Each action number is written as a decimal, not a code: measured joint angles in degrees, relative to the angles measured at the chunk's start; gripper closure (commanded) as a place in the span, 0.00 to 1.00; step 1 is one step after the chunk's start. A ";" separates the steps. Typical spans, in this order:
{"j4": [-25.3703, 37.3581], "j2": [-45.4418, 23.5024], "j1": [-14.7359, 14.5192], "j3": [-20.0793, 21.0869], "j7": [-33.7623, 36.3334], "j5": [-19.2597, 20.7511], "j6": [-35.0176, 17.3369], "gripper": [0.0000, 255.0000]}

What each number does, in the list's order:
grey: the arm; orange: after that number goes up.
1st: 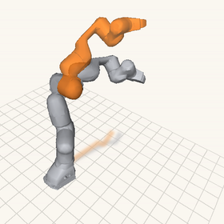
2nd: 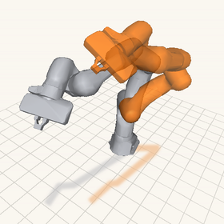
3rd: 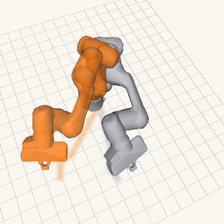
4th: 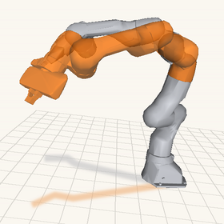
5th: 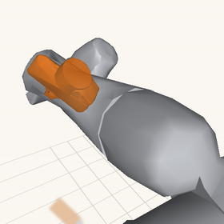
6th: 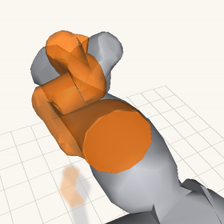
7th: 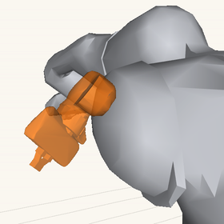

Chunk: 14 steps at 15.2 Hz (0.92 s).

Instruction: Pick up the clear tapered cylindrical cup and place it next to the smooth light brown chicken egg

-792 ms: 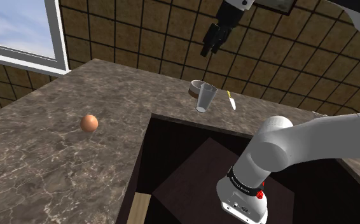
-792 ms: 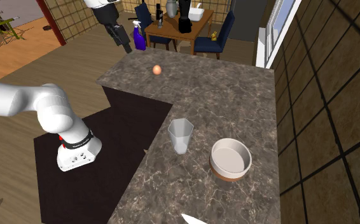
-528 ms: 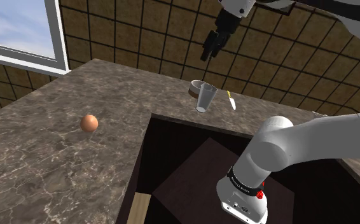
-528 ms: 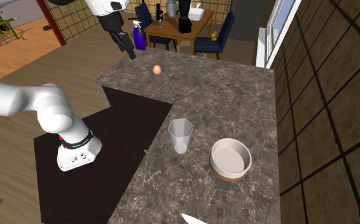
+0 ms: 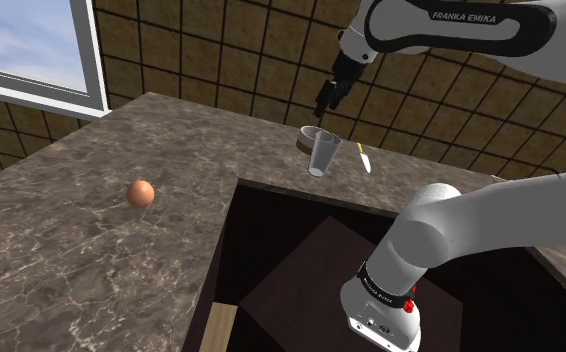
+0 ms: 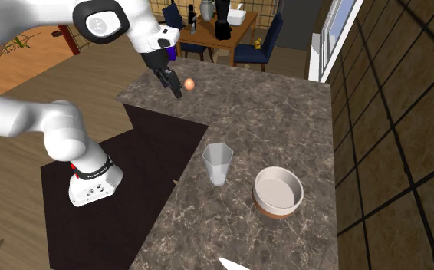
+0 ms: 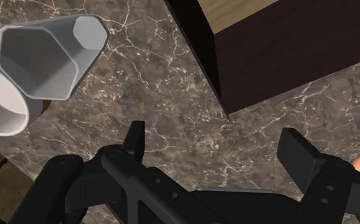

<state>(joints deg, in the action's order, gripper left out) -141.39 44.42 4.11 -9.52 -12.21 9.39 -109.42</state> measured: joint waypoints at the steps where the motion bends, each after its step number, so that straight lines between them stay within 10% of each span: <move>1: -0.56 -0.88 0.37 -0.82 -0.59 0.63 -1.50 0.00; 14: -4.09 -17.76 4.48 -13.53 -9.49 6.98 -23.50 0.00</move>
<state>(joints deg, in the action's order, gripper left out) -145.48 26.66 8.59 -23.04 -21.70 16.37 -132.92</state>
